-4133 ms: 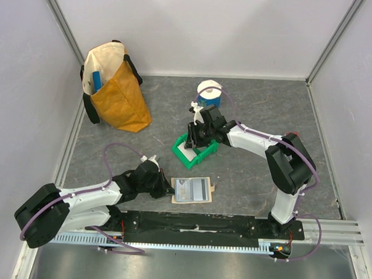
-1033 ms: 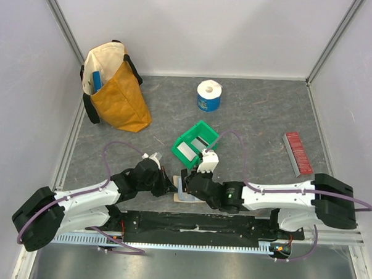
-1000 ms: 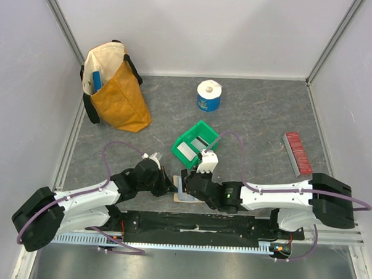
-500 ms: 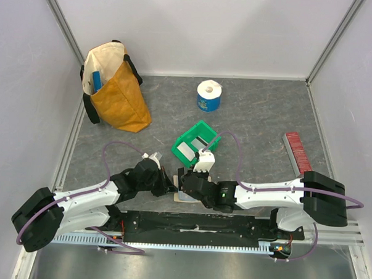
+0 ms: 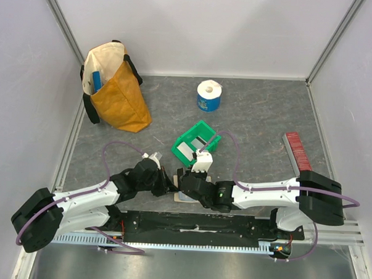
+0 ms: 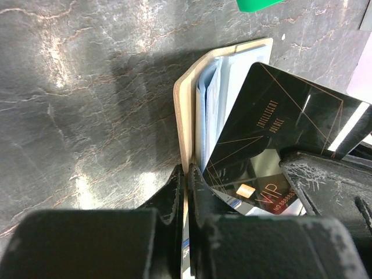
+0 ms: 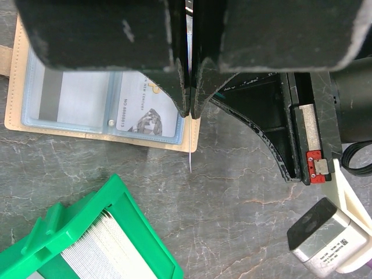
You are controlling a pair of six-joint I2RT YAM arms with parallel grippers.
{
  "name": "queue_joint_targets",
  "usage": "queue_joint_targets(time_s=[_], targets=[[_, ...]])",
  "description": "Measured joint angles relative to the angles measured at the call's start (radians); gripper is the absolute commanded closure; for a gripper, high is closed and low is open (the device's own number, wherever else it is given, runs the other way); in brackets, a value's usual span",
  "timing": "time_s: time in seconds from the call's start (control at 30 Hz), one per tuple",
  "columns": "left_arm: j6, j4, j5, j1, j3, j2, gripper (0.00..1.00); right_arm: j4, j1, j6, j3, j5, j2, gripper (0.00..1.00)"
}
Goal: Put the credit cards into the card holder
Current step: Turn over the card slot in the card holder.
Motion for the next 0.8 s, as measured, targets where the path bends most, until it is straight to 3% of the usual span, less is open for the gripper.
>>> queue_joint_targets(time_s=[0.37,0.8], targets=[[0.000,0.000,0.000,0.000,0.000,0.000,0.98,0.005,0.001,-0.023,0.000,0.016,-0.059,1.00],[0.000,0.000,0.000,0.000,0.000,0.000,0.98,-0.003,0.005,-0.023,0.000,0.016,0.002,1.00]])
